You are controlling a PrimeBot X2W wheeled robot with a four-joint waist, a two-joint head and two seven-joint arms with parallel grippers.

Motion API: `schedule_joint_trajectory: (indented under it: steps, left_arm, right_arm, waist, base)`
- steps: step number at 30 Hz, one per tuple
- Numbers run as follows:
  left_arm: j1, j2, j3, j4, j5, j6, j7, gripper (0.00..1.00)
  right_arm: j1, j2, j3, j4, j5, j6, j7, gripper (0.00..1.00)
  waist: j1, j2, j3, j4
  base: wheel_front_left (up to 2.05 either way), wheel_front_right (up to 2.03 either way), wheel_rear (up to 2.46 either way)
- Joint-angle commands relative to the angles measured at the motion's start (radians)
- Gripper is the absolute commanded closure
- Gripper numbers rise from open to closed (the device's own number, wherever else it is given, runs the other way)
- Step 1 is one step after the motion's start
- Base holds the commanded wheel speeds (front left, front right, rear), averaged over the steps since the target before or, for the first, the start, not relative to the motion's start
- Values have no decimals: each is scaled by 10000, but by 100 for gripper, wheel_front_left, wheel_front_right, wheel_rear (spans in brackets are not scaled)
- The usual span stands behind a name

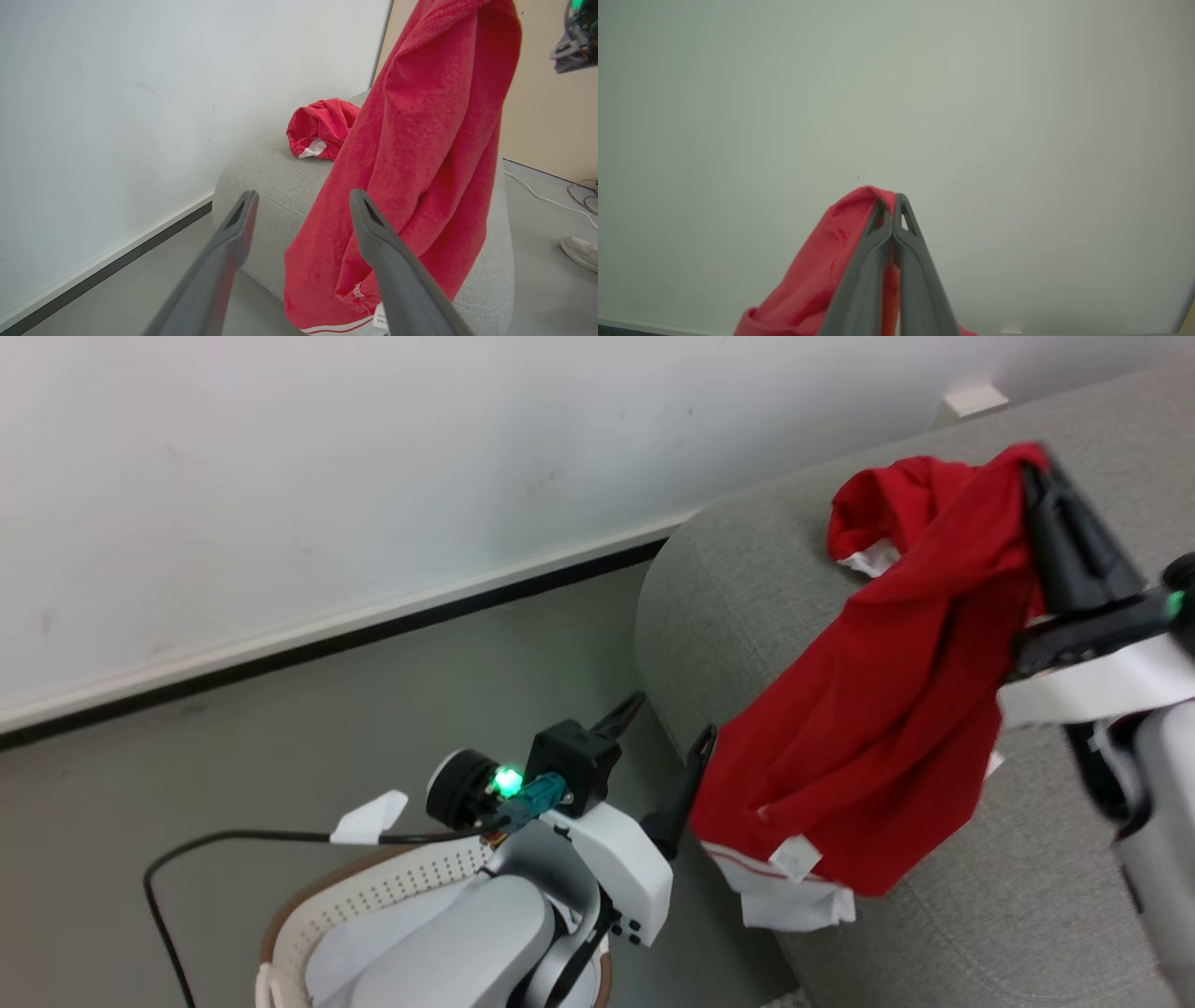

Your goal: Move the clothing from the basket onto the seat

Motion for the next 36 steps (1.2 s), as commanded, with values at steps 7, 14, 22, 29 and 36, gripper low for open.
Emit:
schedule_joint_trajectory:
  steps: [7,14,22,29,36]
  left_arm:
    - [-1459,-87,-61,-29,551,-283,269,0]
    - [-2676,-269,-4,56,839,-487,245,0]
    - [-3158,-150,-1,151,986,-543,277,0]
    - [-3221,-79,-108,106,1075,-479,411,0]
    - [-2938,183,-101,101,1037,-318,478,0]
  right_arm:
    - [-2540,-1063,-1815,526,168,-26,159,100]
    - [-5840,-2680,-4040,1352,355,-26,980,100]
    - [-7816,-4324,-5518,3041,-772,-25,1699,100]
    - [-5990,-3869,-6074,5356,-1177,-27,1315,100]
    - [-4555,-2882,-6498,7209,-1418,-27,369,100]
  waist:
    - [0,-1,2528,1236]
    - [0,-1,4211,2032]
    - [0,-1,5238,2271]
    - [0,-1,5874,2268]
    - [0,-1,5738,2216]
  base:
    - [0,0,0]
    - [0,0,0]
    - [0,0,0]
    - [0,0,0]
    - [0,0,0]
